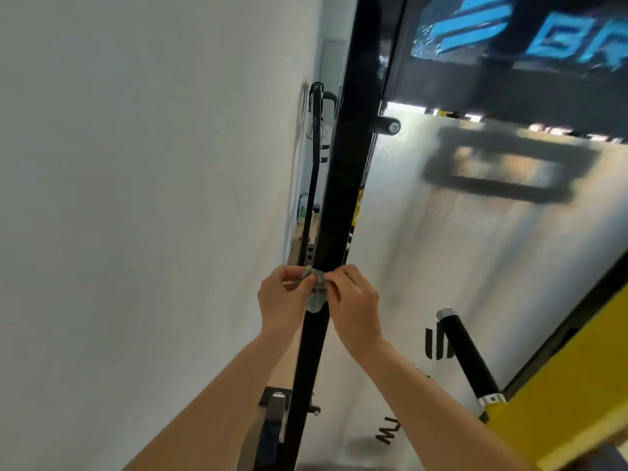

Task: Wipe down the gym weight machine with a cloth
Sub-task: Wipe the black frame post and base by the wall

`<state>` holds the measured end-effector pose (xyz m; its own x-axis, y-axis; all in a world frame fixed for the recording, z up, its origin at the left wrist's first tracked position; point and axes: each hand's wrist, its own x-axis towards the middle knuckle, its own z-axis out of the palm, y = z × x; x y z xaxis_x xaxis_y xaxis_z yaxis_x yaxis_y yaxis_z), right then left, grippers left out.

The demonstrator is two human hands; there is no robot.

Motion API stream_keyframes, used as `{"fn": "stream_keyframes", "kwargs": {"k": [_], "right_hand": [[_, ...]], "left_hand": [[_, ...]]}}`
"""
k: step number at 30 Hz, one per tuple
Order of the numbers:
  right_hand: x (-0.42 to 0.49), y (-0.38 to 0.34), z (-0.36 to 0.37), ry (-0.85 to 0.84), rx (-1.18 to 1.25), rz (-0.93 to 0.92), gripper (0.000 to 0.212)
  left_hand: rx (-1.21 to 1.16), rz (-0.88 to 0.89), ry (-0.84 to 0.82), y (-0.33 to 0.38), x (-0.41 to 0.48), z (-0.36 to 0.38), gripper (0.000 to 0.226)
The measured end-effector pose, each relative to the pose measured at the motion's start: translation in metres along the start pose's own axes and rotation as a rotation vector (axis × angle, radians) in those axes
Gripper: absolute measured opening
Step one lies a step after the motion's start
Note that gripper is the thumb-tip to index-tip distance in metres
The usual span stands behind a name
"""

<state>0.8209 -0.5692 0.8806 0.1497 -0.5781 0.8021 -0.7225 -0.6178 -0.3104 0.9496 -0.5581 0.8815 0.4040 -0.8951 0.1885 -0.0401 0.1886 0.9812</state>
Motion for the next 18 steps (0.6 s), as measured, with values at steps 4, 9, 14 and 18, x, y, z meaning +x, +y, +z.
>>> {"fn": "stream_keyframes", "kwargs": {"k": [4, 9, 14, 18], "right_hand": [[0.035, -0.02, -0.029, 0.01, 0.013, 0.019, 0.007], [0.091, -0.036, -0.058, -0.105, -0.064, 0.083, 0.017], [0.132, -0.052, -0.09, -0.028, -0.085, -0.004, 0.016], [0.15, -0.069, -0.124, 0.236, -0.03, -0.153, 0.007]], "left_hand": [[0.009, 0.053, 0.008, 0.048, 0.007, 0.002, 0.01], [0.046, 0.131, 0.007, 0.098, 0.024, 0.004, 0.011], [0.034, 0.256, 0.03, 0.154, 0.028, 0.007, 0.009], [-0.003, 0.386, -0.016, 0.202, 0.025, 0.01, 0.006]]}}
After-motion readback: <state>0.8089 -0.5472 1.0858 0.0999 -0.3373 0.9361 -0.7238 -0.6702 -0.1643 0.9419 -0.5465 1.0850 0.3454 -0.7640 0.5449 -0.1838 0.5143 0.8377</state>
